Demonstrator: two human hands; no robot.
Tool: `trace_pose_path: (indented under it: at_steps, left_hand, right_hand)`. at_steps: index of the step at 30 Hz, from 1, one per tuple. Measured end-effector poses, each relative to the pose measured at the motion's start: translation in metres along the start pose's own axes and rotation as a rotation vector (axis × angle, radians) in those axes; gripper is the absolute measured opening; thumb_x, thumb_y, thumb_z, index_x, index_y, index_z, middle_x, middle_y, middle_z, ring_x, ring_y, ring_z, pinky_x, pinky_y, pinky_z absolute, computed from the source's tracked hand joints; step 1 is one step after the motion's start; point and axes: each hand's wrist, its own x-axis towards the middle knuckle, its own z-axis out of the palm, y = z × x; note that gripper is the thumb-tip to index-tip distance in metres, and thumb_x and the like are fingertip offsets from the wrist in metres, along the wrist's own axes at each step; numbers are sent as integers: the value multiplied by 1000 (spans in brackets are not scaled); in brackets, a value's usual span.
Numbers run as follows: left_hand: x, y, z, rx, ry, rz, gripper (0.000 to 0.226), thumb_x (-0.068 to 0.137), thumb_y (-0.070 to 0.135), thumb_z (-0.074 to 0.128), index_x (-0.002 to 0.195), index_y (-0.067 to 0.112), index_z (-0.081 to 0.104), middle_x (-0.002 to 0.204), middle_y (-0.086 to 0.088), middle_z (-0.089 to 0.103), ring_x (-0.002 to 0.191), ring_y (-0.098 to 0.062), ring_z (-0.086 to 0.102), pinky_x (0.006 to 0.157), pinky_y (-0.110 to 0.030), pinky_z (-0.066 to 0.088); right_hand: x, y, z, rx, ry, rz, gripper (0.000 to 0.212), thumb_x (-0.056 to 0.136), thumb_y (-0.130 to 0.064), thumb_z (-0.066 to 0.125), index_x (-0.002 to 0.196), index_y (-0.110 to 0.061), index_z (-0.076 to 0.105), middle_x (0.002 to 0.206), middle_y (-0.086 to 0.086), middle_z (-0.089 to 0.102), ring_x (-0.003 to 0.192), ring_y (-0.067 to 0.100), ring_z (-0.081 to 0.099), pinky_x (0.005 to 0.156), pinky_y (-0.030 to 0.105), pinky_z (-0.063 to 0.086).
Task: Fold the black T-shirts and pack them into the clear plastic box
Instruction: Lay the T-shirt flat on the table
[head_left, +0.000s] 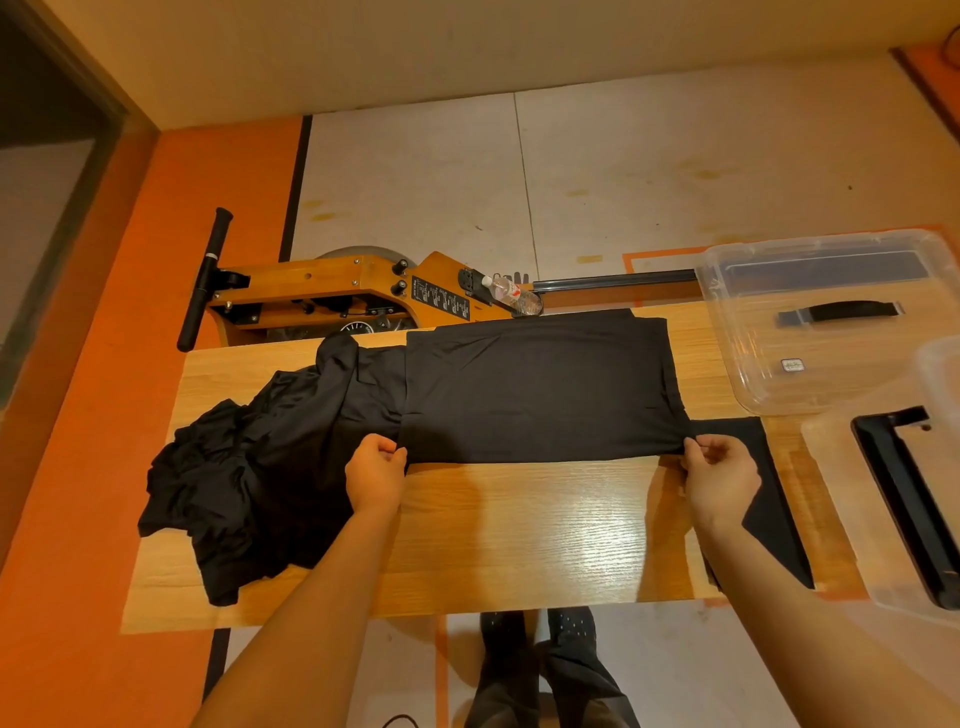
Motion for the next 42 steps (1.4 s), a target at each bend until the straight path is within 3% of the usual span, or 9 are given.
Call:
trace_pose_path:
  at_steps: [16, 21, 26, 32, 36, 42]
  left_hand:
    - [-44, -35, -12, 32, -4, -29, 9, 91, 13, 64, 87, 9, 57, 87, -11, 60, 80, -24, 55, 67, -32, 40]
    - [-68, -53, -17, 40, -5, -45, 11, 90, 10, 64, 85, 7, 55, 85, -10, 58, 80, -23, 51, 70, -32, 39]
    - [-86, -74, -19, 60, -19, -47, 23, 90, 8, 64, 73, 13, 48, 81, -11, 56, 78, -26, 52, 67, -33, 37]
    - [-97, -87, -19, 90, -43, -112, 15, 88, 8, 64, 80, 6, 52, 81, -13, 56, 79, -30, 52, 68, -34, 38]
    - [-100, -96, -20, 135, -63, -121, 27, 88, 7, 64, 70, 12, 45, 78, -14, 53, 77, -29, 49, 68, -36, 37]
    - [-104, -104, -18, 148, -84, -148, 30, 87, 5, 64, 66, 16, 45, 67, -6, 47, 75, -28, 48, 64, -33, 36]
  right_hand:
    - [-36, 22, -33, -75, -28, 19, 19, 95, -11, 61, 112, -3, 64, 96, 6, 61, 90, 18, 57, 83, 32, 48]
    - [-54, 40, -49, -121, -57, 68, 19, 96, -13, 60, 112, -4, 64, 99, 9, 63, 92, 22, 57, 86, 38, 50]
    - [-69, 52, -61, -123, -76, 103, 19, 96, -14, 60, 112, -4, 64, 96, 6, 60, 91, 23, 57, 83, 35, 48]
    - [-79, 59, -68, -108, -97, 124, 17, 97, -14, 58, 111, -6, 62, 96, 7, 61, 91, 23, 58, 84, 34, 48]
    - [-82, 64, -71, -103, -94, 122, 16, 95, -9, 59, 110, -3, 63, 94, 8, 61, 89, 24, 58, 83, 33, 48]
    - [-86, 73, -74, -142, -77, 111, 14, 92, -6, 63, 105, -4, 64, 90, 7, 62, 86, 25, 60, 84, 38, 50]
